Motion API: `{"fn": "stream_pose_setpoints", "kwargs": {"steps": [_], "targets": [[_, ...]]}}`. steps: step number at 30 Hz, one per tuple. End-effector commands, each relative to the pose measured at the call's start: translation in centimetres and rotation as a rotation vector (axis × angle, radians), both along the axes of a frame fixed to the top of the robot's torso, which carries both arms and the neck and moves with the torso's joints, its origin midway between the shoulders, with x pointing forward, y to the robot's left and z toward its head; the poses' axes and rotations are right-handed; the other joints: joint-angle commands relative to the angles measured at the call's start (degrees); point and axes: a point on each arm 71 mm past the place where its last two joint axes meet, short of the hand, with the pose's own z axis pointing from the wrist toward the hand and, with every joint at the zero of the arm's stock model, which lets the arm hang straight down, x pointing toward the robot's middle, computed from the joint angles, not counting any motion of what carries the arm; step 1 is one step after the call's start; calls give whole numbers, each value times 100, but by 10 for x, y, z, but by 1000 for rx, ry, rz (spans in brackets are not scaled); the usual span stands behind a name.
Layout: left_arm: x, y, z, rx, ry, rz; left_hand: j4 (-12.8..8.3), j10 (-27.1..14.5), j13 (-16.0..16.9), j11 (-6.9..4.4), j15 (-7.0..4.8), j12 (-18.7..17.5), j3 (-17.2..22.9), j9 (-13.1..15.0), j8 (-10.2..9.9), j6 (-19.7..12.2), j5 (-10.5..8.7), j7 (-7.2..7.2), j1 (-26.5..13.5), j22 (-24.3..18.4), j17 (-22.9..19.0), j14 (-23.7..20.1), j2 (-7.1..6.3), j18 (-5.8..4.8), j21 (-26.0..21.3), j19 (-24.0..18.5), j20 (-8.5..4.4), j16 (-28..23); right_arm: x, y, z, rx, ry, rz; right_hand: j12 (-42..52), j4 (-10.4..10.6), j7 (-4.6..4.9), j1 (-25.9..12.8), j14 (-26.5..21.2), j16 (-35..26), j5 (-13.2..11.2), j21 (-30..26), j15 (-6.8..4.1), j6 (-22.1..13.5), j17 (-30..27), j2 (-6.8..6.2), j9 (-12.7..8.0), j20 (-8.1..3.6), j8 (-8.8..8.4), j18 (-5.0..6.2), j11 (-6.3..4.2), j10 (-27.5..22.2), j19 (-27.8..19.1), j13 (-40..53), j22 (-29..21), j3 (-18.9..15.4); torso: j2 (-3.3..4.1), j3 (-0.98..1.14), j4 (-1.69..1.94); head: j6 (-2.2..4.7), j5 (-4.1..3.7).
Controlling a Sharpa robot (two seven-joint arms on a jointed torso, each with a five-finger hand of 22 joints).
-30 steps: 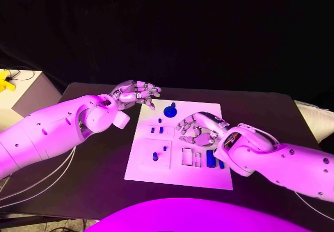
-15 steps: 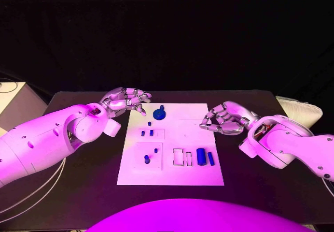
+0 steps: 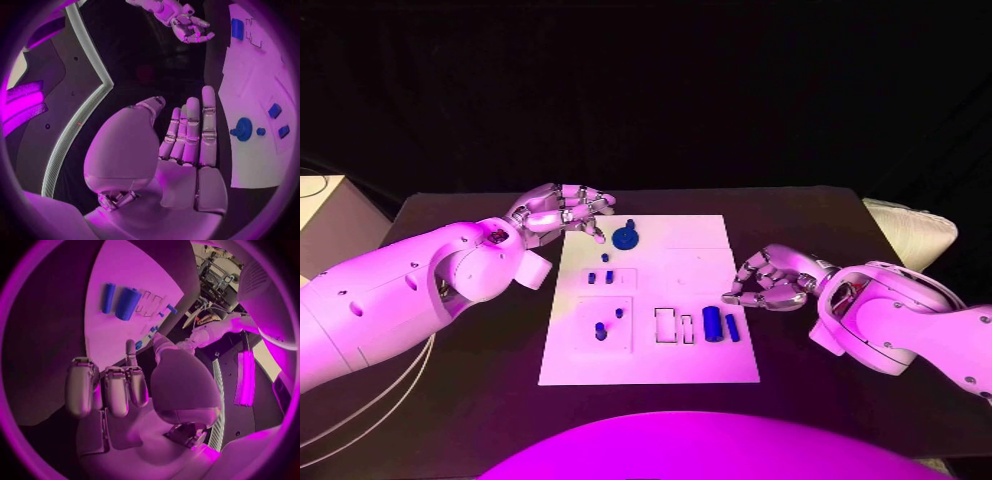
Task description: Assemble the parts on the task board
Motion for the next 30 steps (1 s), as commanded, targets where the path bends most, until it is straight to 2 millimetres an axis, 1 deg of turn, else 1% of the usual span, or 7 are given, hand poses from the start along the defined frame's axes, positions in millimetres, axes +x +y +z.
{"fn": "stream_pose_setpoints", "kwargs": {"steps": [1, 3, 6, 10, 15, 20, 30], "targets": [[-1, -2, 2, -20, -9, 2, 8, -25, -6, -15, 9, 17, -13, -7, 24, -31, 9, 140, 4, -6, 7, -21, 36, 78, -33, 46, 7, -5, -4, 4, -8, -98, -1, 4, 38, -3, -19, 80, 465, 45, 71, 79, -20, -37, 852, 39, -1, -22, 19, -111, 5, 336, 290, 1102, 341, -67, 3, -17, 4, 0, -3], [-2, -3, 3, -21, -9, -3, 10, -23, -6, -16, 8, 20, -14, -9, 27, -32, 10, 141, 10, -8, 8, -20, 39, 78, -35, 49, 6, -4, -6, 7, -13, -110, 10, 1, 63, -6, -10, 123, 478, 73, 90, 163, -14, -60, 922, 44, -17, -18, -9, -129, 12, 361, 307, 1141, 423, -99, 4, -20, 2, 0, 2], [-3, -4, 3, -21, -9, -7, 10, -23, -6, -16, 8, 20, -14, -9, 27, -32, 10, 141, 10, -8, 8, -20, 39, 78, -35, 49, 6, -4, -8, 10, -19, -131, 28, -6, 65, -1, -9, 122, 481, 79, 91, 181, -12, -53, 938, 49, -21, -17, -12, -133, 13, 364, 310, 1145, 440, -115, 15, -7, -3, 0, 1], [-3, -4, 3, -21, -8, -10, 10, -23, -6, -16, 8, 20, -14, -9, 27, -32, 10, 141, 10, -8, 8, -20, 39, 78, -35, 49, 6, -4, -10, 13, -24, -152, 38, -11, 70, 9, -8, 52, 487, 94, 90, 222, -8, -27, 975, 71, -39, -10, -28, -140, 16, 372, 312, 1159, 485, -221, 16, -6, -4, 0, 10], [-4, -5, 4, -22, -8, -14, 10, -23, -6, -16, 8, 20, -14, -9, 27, -32, 10, 141, 10, -8, 8, -20, 39, 78, -35, 49, 6, -4, -12, 18, -30, -172, 42, -7, 64, 12, -10, -34, 488, 101, 90, 249, -5, -1, 995, 91, -56, -4, -43, -143, 16, 372, 307, 1163, 518, -393, 19, 6, -4, 0, 50], [-4, -5, 4, -22, -7, -16, 14, -24, -7, -15, 8, 22, -17, -10, 31, -32, 10, 141, 10, -9, 8, -20, 40, 78, -37, 50, 6, -3, -11, 21, -34, -190, 44, -2, 51, 9, -11, -42, 490, 106, 78, 263, -5, 4, 1008, 92, -61, -2, -47, -145, 16, 362, 308, 1149, 534, -448, 23, 3, 3, 0, 69], [-5, -4, 3, -19, -2, -20, 20, -26, -8, -15, 8, 24, -21, -11, 34, -33, 10, 142, 10, -11, 9, -20, 41, 78, -39, 52, 6, -2, -11, 29, -39, -213, 48, 10, 36, 15, -11, -84, 490, 108, 41, 281, -3, 20, 1018, 138, -72, 3, -56, -147, 16, 353, 303, 1142, 560, -625, 32, 1, -7, 0, 102]]}}
